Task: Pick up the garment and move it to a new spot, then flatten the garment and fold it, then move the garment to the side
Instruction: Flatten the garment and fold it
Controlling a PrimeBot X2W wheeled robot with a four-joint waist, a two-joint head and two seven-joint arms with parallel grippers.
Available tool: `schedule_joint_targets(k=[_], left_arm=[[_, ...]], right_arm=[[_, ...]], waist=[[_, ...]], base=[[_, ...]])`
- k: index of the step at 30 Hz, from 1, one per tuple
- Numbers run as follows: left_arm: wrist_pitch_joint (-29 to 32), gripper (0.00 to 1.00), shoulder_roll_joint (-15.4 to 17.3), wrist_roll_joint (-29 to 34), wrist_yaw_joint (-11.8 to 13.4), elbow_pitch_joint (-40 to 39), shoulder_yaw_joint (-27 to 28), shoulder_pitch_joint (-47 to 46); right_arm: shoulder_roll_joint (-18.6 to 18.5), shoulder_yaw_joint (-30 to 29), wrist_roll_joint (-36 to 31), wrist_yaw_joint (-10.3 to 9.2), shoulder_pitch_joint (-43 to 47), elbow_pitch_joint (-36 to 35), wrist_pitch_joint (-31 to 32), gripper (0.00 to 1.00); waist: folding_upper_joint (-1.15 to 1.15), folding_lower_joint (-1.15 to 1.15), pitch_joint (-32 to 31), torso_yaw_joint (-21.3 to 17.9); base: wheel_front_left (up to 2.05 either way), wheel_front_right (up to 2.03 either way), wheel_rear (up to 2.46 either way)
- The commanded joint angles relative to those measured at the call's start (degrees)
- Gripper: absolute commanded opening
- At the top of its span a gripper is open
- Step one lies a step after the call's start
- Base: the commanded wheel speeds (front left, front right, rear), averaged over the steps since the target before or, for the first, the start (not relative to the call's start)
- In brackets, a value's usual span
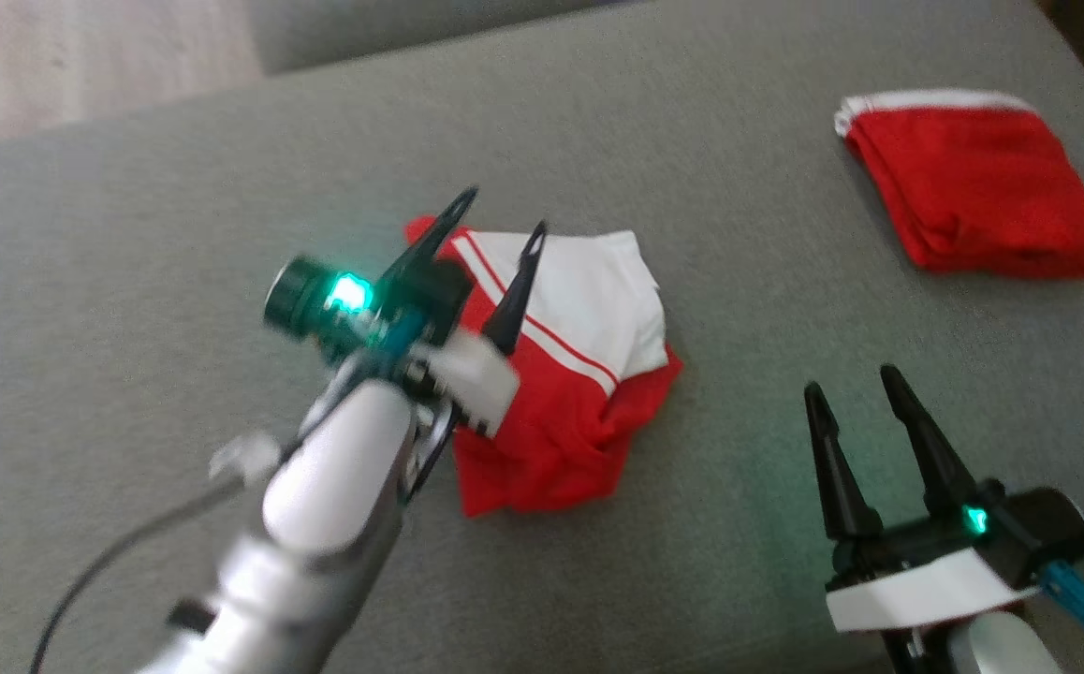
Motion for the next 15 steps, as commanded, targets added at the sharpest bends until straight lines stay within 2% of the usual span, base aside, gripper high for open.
schedule_joint_targets(k=[1, 5, 11, 15], left_arm=[[0.69, 1.00, 0.06, -0.92, -0.36, -1.02, 0.63, -3.61], [8.12, 1.00, 0.04, -7.24, -1.03, 5.41, -7.17, -13.20], [16.15, 1.00, 0.04, -16.35, 2.59, 9.35, -16.33, -20.45], [18.08, 1.00, 0.03, -20.14, 4.69, 11.99, -21.13, -22.56]], right_arm=[[-1.30, 1.48, 0.43, -0.05, -2.14, -2.08, -0.63, 1.00], [-1.65, 2.83, 0.87, -0.05, -4.06, -2.18, -0.63, 1.00], [-1.85, 3.97, 1.27, -0.05, -5.33, -2.87, -0.63, 1.00], [-1.83, 4.68, 1.95, -0.05, -6.36, -3.32, -0.63, 1.00]], waist=[[0.00, -0.02, 4.82, -4.19], [0.00, -0.02, 8.96, -6.56], [0.00, -0.02, 12.77, -8.14], [0.00, -0.02, 14.67, -8.54]], base=[[0.00, 0.00, 0.00], [0.00, 0.00, 0.00], [0.00, 0.00, 0.00], [0.00, 0.00, 0.00]])
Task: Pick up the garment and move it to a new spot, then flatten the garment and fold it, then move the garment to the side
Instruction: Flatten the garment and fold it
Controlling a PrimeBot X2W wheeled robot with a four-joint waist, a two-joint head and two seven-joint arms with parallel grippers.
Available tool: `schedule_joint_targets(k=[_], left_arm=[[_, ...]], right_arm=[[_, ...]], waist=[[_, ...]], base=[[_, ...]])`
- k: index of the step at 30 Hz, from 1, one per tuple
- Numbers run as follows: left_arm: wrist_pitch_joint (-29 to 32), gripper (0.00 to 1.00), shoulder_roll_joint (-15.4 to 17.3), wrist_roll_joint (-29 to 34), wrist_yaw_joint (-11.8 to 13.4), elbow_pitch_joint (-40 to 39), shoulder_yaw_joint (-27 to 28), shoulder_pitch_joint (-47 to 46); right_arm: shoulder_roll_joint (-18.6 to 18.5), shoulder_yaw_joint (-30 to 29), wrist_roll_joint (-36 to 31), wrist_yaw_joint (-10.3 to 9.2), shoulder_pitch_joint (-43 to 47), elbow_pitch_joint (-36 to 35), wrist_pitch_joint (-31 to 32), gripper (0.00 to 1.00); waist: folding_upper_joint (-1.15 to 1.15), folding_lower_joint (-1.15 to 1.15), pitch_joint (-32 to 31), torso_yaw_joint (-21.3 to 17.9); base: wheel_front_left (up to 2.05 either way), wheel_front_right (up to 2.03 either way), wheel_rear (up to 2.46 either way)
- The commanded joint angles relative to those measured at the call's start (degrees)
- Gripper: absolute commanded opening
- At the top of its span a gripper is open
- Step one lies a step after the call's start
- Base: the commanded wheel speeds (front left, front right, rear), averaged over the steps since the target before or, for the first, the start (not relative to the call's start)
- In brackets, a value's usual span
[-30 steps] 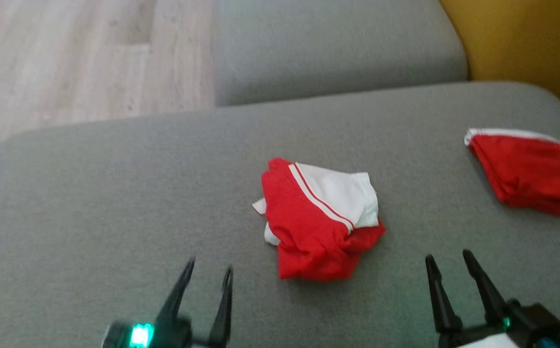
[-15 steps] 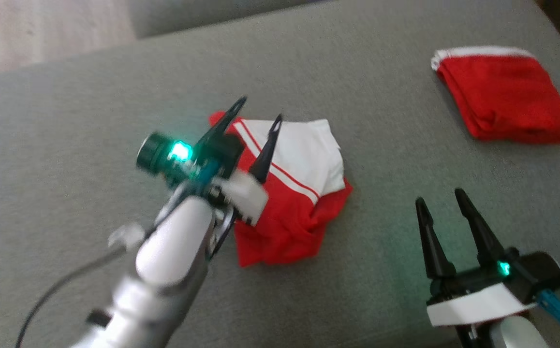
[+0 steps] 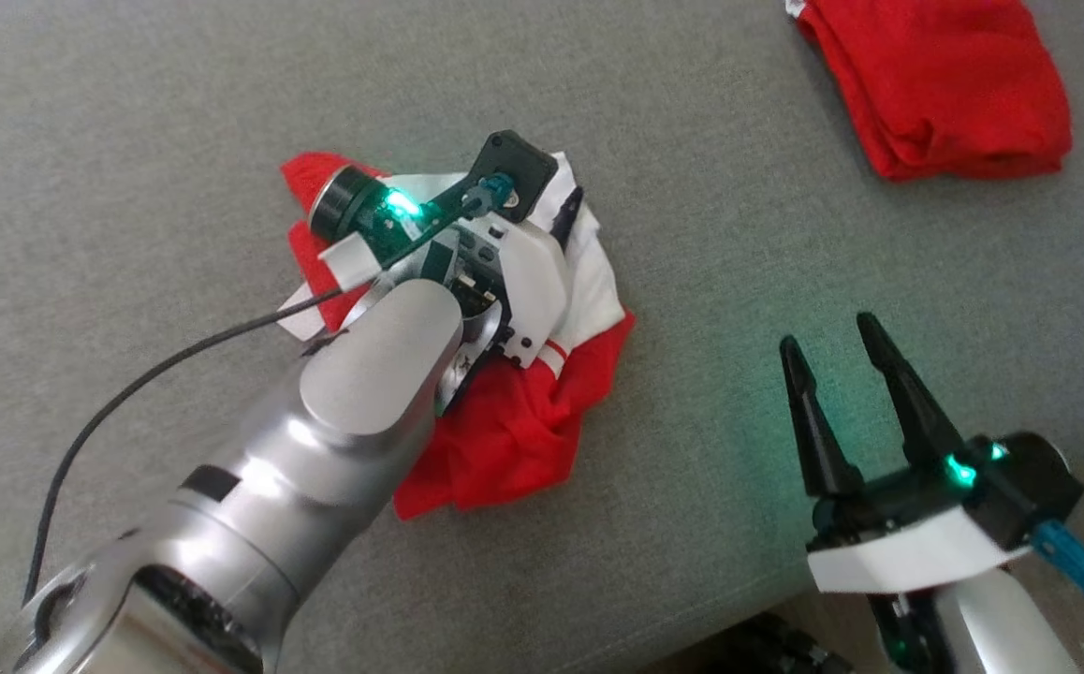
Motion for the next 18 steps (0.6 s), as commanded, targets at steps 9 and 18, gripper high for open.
schedule_joint_targets(k=[9, 18], left_arm=[[-2.30, 0.00, 0.22, -5.60, 0.63, 6.20, -5.20, -2.92], [-11.22, 0.00, 0.22, -9.87, 0.18, 3.34, -7.23, -9.04]], right_arm=[[-1.03, 2.82, 1.46, -0.05, -3.58, -2.15, -0.62, 1.00], [-1.08, 2.16, 0.57, -0.05, -1.67, -1.42, -0.62, 1.00]], waist=[[0.00, -0.01, 1.01, -0.78], [0.00, -0.01, -7.26, 1.42]], base=[[0.00, 0.00, 0.00], [0.00, 0.00, 0.00]])
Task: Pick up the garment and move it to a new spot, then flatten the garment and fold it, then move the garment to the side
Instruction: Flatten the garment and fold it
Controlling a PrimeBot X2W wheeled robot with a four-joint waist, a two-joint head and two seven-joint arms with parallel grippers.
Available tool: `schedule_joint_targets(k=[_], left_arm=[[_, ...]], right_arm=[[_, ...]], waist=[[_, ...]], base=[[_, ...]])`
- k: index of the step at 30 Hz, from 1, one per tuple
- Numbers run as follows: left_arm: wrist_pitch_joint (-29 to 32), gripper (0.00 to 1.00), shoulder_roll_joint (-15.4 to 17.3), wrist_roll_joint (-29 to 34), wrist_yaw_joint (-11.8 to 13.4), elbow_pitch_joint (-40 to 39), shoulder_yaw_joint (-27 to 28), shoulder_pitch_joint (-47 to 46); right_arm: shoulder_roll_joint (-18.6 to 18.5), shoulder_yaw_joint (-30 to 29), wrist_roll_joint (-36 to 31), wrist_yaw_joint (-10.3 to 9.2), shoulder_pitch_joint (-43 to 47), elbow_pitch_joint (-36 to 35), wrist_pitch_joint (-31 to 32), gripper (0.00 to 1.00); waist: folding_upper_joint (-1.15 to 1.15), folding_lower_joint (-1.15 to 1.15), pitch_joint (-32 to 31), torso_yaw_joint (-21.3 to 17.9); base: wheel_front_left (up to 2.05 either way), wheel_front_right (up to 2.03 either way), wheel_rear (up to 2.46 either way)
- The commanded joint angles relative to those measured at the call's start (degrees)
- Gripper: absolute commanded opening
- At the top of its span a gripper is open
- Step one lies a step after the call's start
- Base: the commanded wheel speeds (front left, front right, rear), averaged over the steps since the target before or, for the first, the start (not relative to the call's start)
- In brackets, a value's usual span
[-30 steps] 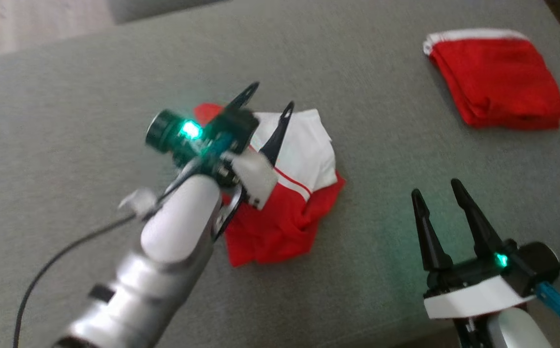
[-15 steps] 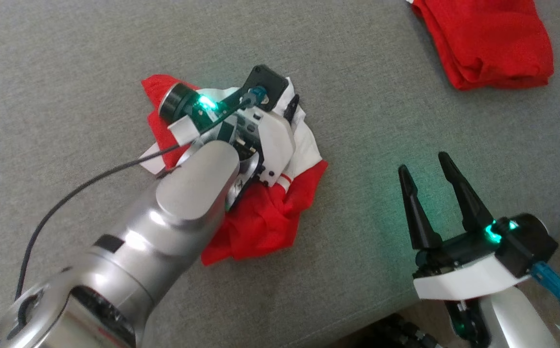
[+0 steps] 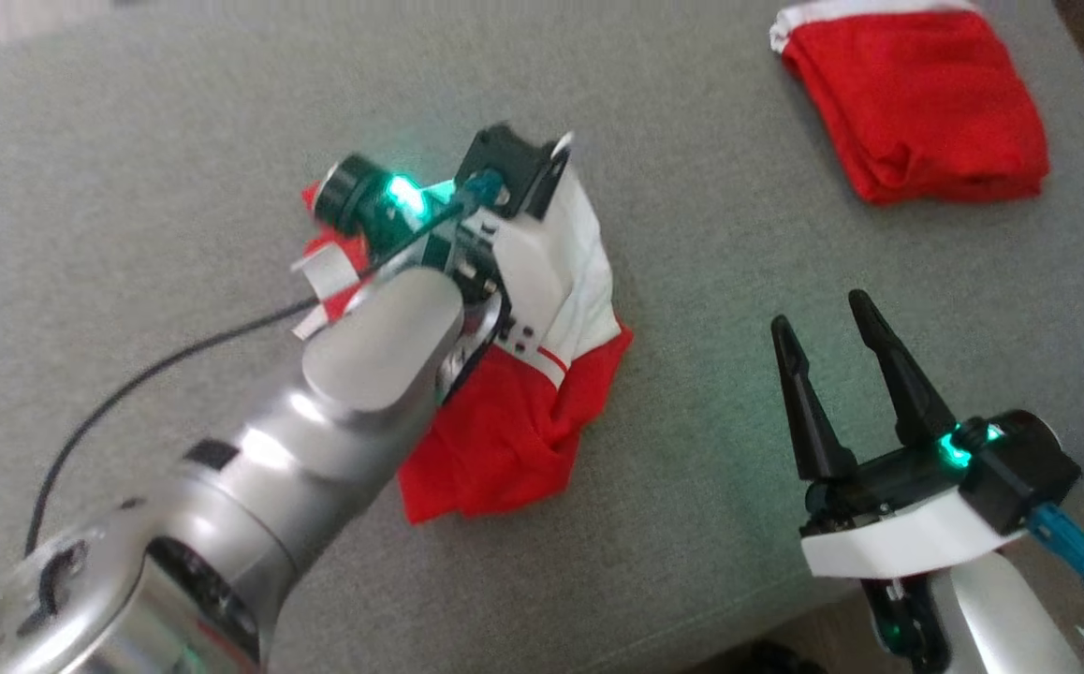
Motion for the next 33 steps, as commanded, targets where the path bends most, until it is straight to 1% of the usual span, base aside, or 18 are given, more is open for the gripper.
schedule_joint_targets(k=[1, 2, 3, 5, 7, 11, 15, 18, 21, 25, 28, 30, 33], left_arm=[[-2.05, 0.00, 0.34, -0.17, -0.13, -1.85, 1.07, -6.82], [-3.08, 0.00, 0.34, -0.10, -0.02, -1.51, 1.34, -8.50], [-3.08, 0.00, 0.34, -0.10, -0.02, -1.51, 1.34, -8.50], [-4.80, 0.00, 0.35, 0.23, -0.23, -0.05, 2.07, -11.99], [-7.70, 0.00, 0.62, 0.32, -1.06, 0.99, 3.48, -15.89], [-14.27, 0.00, 1.01, -0.12, -1.54, 2.52, 7.40, -24.05], [-17.96, 0.00, 0.92, -0.51, -2.08, 3.16, 10.00, -29.83], [-19.03, 0.00, 0.88, -1.21, -2.71, 3.28, 11.01, -29.60], [-19.57, 0.00, 0.96, -2.47, -3.43, 2.58, 11.57, -24.80], [-19.84, 0.00, 2.30, -4.53, -3.19, 0.50, 11.64, -11.60], [-19.92, 0.00, 4.39, -6.60, -2.09, -1.88, 12.09, 1.83], [-19.94, 0.00, 5.82, -7.32, -1.32, -4.84, 12.67, 11.07], [-19.95, 0.00, 8.19, -5.96, 1.47, -9.25, 13.14, 23.36]], right_arm=[[-0.74, 1.13, -0.58, -0.05, 1.45, -1.16, -0.62, 1.00], [-0.73, 1.57, -0.68, -0.05, 1.81, -0.92, -0.62, 1.00], [-0.73, 1.57, -0.68, -0.05, 1.81, -0.92, -0.62, 1.00], [-0.92, 2.67, -0.79, -0.05, 2.58, -0.46, -0.62, 1.00], [-1.19, 3.31, -0.83, -0.05, 3.32, -0.18, -0.62, 1.00], [-1.64, 3.12, -1.00, -0.05, 4.61, 0.09, -0.62, 1.00], [-1.57, 1.79, -1.37, -0.05, 6.06, -0.27, -0.62, 1.00], [-1.28, 0.46, -1.66, -0.05, 7.38, -0.76, -0.62, 1.00], [-0.89, -0.35, -1.92, -0.05, 8.28, -1.21, -0.62, 1.00], [-0.34, -1.41, -2.23, -0.05, 9.24, -1.69, -0.62, 1.00], [0.02, -1.94, -2.51, -0.05, 9.69, -1.95, -0.62, 1.00], [0.13, -2.35, -2.61, -0.05, 9.96, -2.12, -0.62, 1.00], [0.05, -2.84, -2.71, -0.05, 10.20, -2.41, -0.62, 1.00]], waist=[[0.00, 0.00, -4.73, 1.07], [0.00, 0.00, -6.13, 1.01], [0.00, 0.00, -6.13, 1.01], [0.00, 0.00, -8.93, 0.67], [0.00, 0.00, -11.33, 0.35], [0.00, 0.00, -14.62, 0.60], [0.00, 0.00, -16.32, 2.72], [0.00, 0.00, -17.10, 5.32], [0.00, 0.00, -17.35, 7.96], [0.00, 0.00, -17.49, 11.49], [0.00, 0.00, -17.45, 13.27], [0.00, 0.00, -17.20, 14.37], [0.00, 0.00, -16.63, 15.96]], base=[[0.00, 0.00, 0.00], [0.00, 0.00, 0.00], [0.00, 0.00, 0.00], [0.00, 0.00, 0.00], [0.00, 0.00, 0.00], [0.00, 0.00, 0.00], [0.00, 0.00, 0.00], [0.00, 0.00, 0.00], [0.00, 0.00, 0.00], [0.00, 0.00, 0.00], [0.00, 0.00, 0.00], [0.00, 0.00, 0.00], [0.00, 0.00, 0.00]])
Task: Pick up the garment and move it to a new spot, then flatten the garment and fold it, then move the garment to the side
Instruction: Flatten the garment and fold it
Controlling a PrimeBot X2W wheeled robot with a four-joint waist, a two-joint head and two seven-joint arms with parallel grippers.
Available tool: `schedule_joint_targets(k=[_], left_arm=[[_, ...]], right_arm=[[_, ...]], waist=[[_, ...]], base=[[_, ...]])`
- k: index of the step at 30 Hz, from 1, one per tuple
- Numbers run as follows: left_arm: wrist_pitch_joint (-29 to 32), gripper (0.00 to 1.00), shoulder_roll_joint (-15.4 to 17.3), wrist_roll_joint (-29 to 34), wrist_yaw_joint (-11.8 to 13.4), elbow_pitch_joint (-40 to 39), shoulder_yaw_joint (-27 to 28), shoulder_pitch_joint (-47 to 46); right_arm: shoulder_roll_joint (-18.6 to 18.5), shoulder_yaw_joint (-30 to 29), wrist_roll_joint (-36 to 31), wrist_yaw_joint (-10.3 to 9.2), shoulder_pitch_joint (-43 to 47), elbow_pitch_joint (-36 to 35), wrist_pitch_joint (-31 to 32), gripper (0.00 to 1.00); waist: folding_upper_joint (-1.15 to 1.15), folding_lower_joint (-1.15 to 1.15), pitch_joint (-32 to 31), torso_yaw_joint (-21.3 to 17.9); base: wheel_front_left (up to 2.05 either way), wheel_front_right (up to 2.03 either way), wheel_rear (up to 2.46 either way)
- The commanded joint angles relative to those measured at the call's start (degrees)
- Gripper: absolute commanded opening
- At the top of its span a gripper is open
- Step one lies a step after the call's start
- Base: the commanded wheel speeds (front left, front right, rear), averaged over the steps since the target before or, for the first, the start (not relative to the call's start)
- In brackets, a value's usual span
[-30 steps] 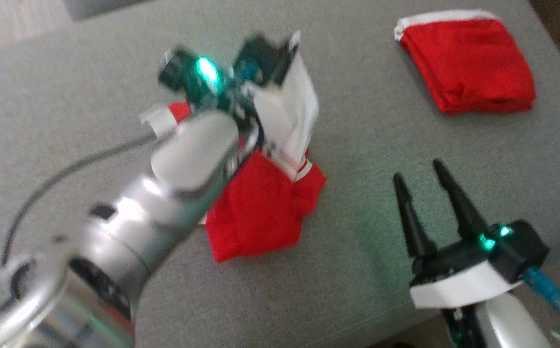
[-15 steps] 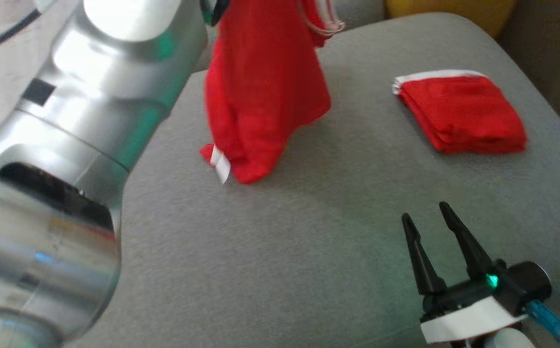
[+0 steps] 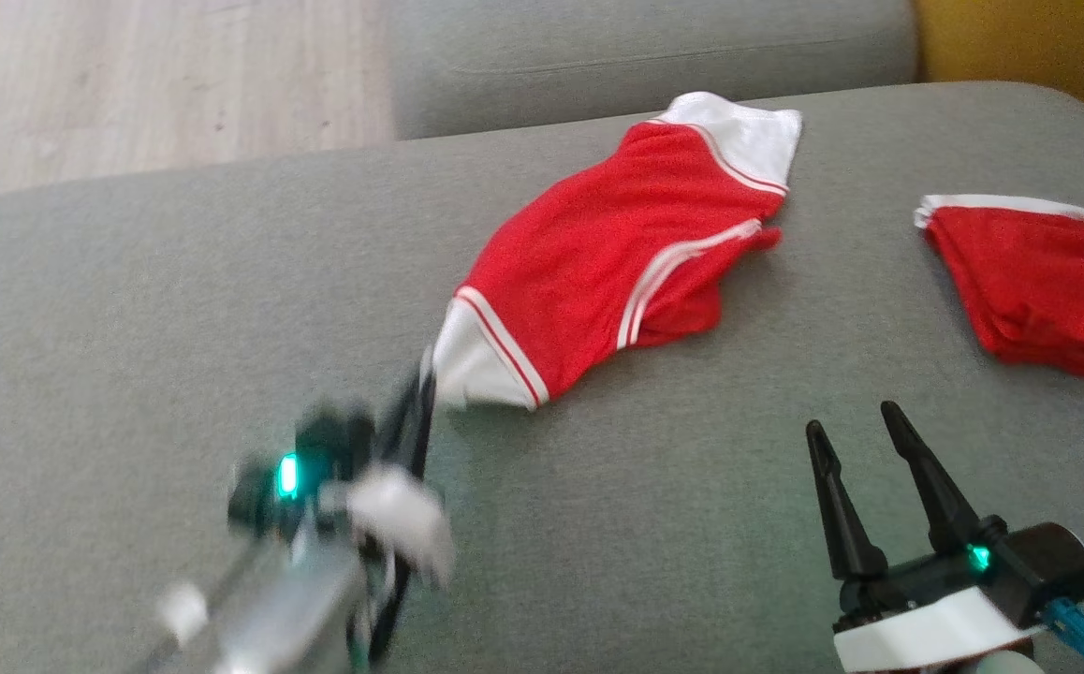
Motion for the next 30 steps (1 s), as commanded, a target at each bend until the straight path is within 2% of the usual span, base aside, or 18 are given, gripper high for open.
schedule_joint_targets(k=[1, 3, 4, 5, 10, 13, 16, 23, 30], left_arm=[[-0.31, 0.00, 1.14, 0.81, 0.94, -3.67, 2.63, -0.55], [-0.31, 0.00, 1.58, 2.33, 2.22, -7.12, 2.92, 4.98], [-0.31, 0.21, 1.67, 3.26, 3.29, -8.84, 3.42, 7.04], [-0.31, 1.00, 1.83, 4.80, 4.62, -10.61, 3.85, 8.55], [-0.32, 1.00, 2.58, 17.80, 10.47, -18.66, 2.78, 10.56], [-0.32, 1.00, 1.93, 23.87, 11.96, -18.40, -0.51, 8.69], [0.37, 1.00, 0.46, 25.99, 11.31, -16.61, -2.83, 6.55], [4.67, 1.00, -5.40, 29.29, 5.16, -4.48, -8.89, -4.10], [5.53, 1.00, -7.00, 28.03, 3.75, 9.35, -9.77, -10.80]], right_arm=[[-0.25, 0.79, -0.25, -0.05, -0.81, -2.15, -0.62, 1.00], [-0.46, 0.46, -0.22, -0.05, -0.65, -2.21, -0.62, 1.00], [-0.56, 0.38, -0.19, -0.05, -0.62, -2.20, -0.62, 1.00], [-0.68, 0.41, -0.19, -0.05, -0.64, -2.15, -0.62, 1.00], [-0.92, 0.93, -0.12, -0.05, -1.13, -1.89, -0.62, 1.00], [-1.16, 1.68, 0.02, -0.05, -1.50, -1.65, -0.62, 1.00], [-1.42, 2.32, 0.12, -0.05, -1.87, -1.53, -0.62, 1.00], [-2.09, 4.12, 0.25, -0.05, -3.18, -1.27, -0.62, 1.00], [-2.73, 5.40, 0.42, -0.05, -5.46, -1.31, -0.62, 1.00]], waist=[[0.00, 0.00, 0.56, 1.38], [0.00, 0.00, 0.87, 2.45], [0.00, 0.00, 0.99, 2.89], [0.00, 0.00, 1.09, 3.23], [0.00, 0.00, 1.22, 3.75], [0.00, 0.00, 1.27, 3.19], [0.00, 0.00, 1.56, 2.33], [0.00, 0.00, 3.92, -1.54], [0.00, 0.00, 7.44, -6.85]], base=[[0.00, 0.00, 0.00], [0.00, 0.00, 0.00], [0.00, 0.00, 0.00], [0.00, 0.00, 0.00], [0.00, 0.00, 0.00], [0.00, 0.00, 0.00], [0.00, 0.00, 0.00], [0.00, 0.00, 0.00], [0.00, 0.00, 0.00]])
